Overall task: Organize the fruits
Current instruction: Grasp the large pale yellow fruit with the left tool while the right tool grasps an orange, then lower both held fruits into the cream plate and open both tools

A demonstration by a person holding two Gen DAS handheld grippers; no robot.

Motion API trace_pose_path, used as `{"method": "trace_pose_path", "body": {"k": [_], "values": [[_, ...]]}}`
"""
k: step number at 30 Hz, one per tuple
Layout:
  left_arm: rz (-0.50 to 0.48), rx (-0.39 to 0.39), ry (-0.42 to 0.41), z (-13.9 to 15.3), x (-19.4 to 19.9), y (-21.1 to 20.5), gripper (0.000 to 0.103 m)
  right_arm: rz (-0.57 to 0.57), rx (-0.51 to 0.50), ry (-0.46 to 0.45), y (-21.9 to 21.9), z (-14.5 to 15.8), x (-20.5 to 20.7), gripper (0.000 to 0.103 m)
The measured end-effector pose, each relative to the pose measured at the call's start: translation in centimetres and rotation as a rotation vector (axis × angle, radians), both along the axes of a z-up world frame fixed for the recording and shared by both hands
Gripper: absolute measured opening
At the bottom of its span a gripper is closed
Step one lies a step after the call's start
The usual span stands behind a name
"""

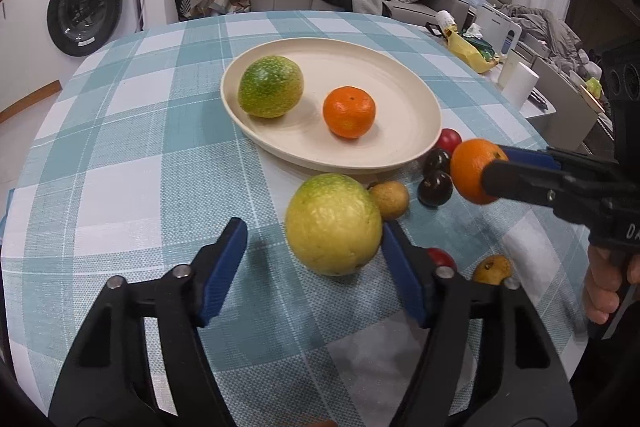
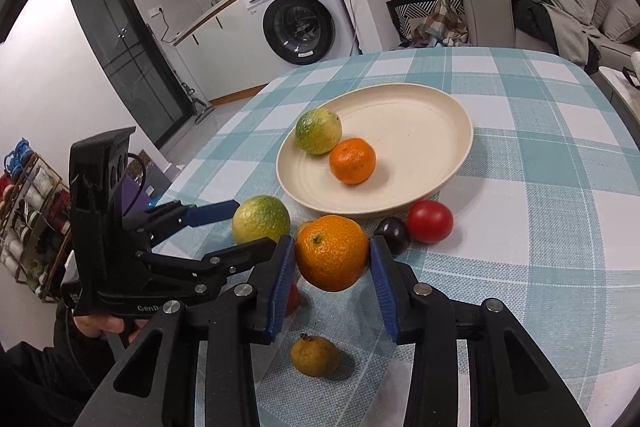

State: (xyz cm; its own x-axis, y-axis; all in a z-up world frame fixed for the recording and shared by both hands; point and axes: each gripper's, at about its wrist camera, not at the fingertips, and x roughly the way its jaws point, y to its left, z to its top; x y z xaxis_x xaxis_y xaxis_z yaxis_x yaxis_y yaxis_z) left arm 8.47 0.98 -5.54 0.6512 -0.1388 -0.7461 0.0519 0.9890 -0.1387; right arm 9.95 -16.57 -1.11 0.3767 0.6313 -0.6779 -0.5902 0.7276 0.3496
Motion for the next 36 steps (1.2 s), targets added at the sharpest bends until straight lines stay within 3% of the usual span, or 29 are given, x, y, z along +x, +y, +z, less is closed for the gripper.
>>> {"method": "trace_pose_path", "body": {"k": [9,17,36], "values": [[-0.04,-0.021,-0.015,0.3,-0.4,-0.7,0.046,-0.039,0.02,0.006,-0.8,0.0,0.6,0.039],[-0.05,-0.027,-0.037,0.7,-0.7,-0.8,0.045,-0.049,0.023,0.004,-1.0,-0.1,0.6,0.039],[0.029,-0.05,-0.128,2.7,0.3,0.8,0.045,-0.162,0.104,-0.058,-3.0,0.9,1.7,0.039]]}}
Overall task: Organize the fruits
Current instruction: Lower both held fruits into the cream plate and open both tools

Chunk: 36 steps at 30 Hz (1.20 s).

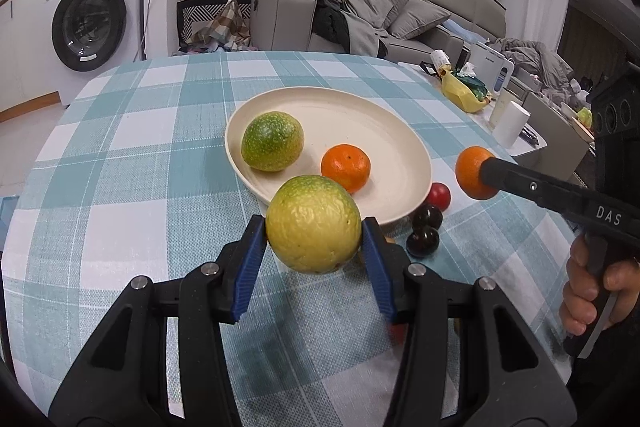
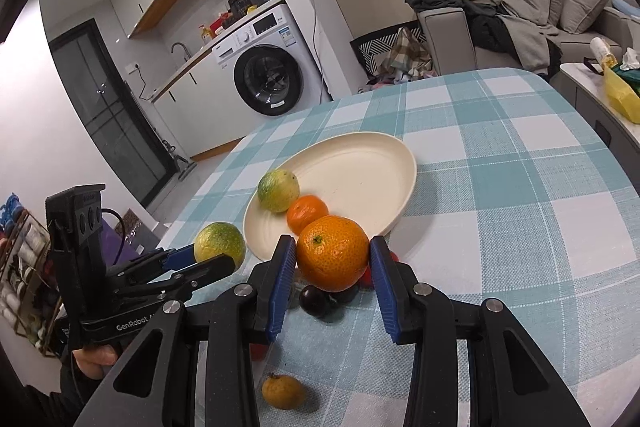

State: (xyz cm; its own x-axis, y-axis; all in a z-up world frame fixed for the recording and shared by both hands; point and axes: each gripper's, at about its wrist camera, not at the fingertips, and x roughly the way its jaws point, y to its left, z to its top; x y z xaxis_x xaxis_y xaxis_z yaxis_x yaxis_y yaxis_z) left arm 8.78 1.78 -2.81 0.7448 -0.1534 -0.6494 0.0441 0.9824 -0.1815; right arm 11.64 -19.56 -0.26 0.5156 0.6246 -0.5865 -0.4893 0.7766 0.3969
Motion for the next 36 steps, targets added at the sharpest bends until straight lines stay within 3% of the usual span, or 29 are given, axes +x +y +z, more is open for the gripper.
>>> {"method": "trace_pose_path", "body": {"k": [36], "values": [[0.025,0.088,-0.001,-0.6,5.1,-0.9,0.045,-0.019,-0.042,0.038,3.7,-0.8,3.9,0.039]]}}
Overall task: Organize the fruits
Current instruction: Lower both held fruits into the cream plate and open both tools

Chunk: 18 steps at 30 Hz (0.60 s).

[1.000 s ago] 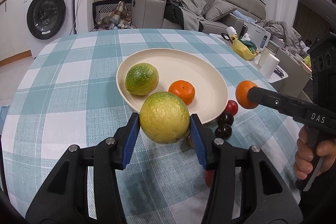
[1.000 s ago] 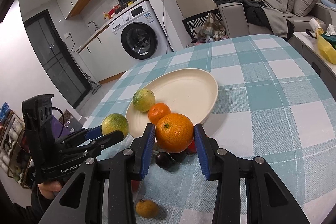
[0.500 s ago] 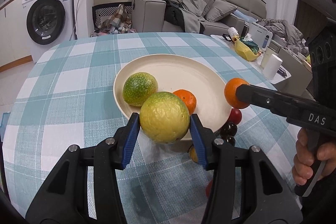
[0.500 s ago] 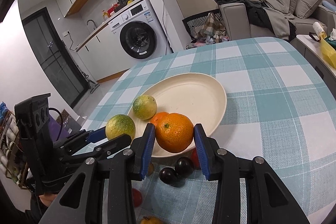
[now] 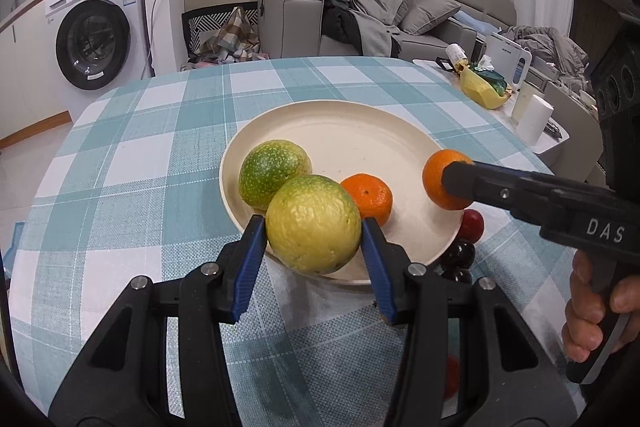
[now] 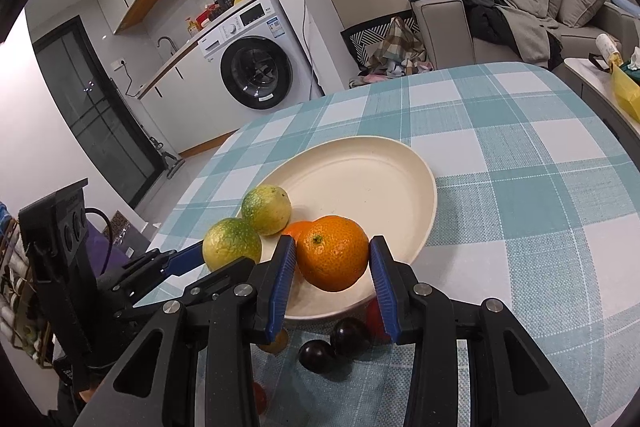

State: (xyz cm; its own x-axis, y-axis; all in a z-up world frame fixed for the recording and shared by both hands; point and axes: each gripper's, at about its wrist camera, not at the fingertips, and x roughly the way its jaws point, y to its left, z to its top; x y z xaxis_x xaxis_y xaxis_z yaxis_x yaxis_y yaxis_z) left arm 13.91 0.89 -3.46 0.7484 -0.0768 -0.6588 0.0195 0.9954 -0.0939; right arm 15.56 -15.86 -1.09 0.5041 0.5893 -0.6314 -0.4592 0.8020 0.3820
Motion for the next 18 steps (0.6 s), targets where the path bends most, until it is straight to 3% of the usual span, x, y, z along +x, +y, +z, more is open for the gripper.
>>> {"method": "trace_pose_path", "body": {"k": [18], "values": [[0.001,0.005,0.028,-0.7,1.1,-0.1,0.046,-0.03,-0.042,-0.016,0.2,-1.2,1.1,0.039]]}}
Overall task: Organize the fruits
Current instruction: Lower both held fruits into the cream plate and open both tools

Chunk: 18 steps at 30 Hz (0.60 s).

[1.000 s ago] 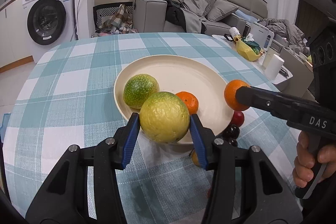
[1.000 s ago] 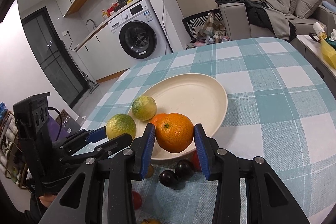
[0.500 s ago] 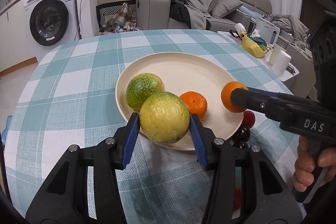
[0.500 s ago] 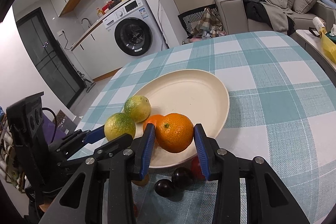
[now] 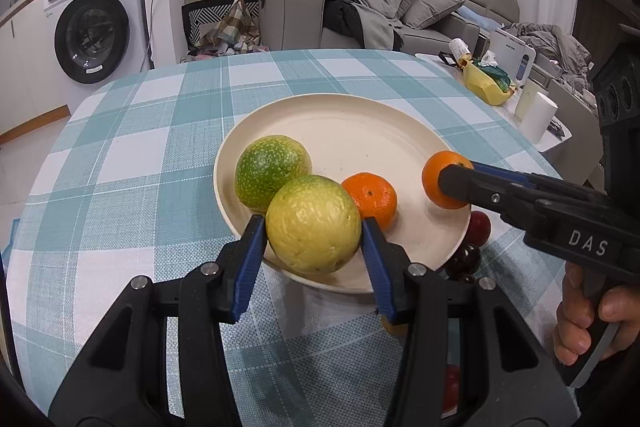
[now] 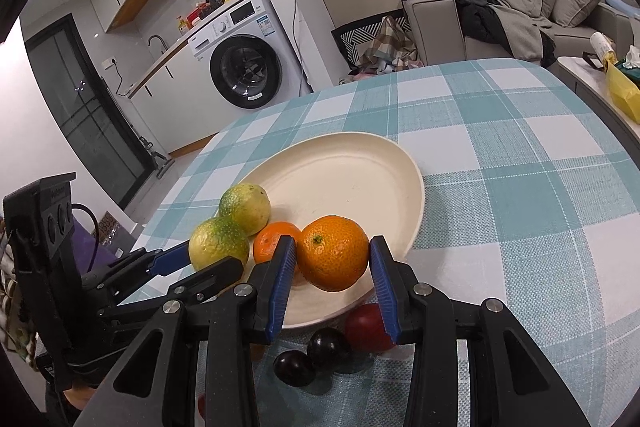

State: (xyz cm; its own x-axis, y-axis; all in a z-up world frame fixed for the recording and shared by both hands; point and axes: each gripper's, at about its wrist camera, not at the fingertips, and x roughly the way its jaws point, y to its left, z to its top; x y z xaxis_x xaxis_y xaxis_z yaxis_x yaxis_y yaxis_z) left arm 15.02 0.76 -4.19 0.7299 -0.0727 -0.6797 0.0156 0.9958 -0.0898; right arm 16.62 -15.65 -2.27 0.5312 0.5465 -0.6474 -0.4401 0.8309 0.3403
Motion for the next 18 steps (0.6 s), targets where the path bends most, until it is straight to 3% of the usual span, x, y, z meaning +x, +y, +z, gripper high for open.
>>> {"method": "trace_pose_path", "body": {"k": [18], "values": [[-0.004,0.014,-0.023,0.2,-0.26,-0.32,0.046,0.011,-0.041,-0.006,0.61,-0.55,-0.09,0.039]]}}
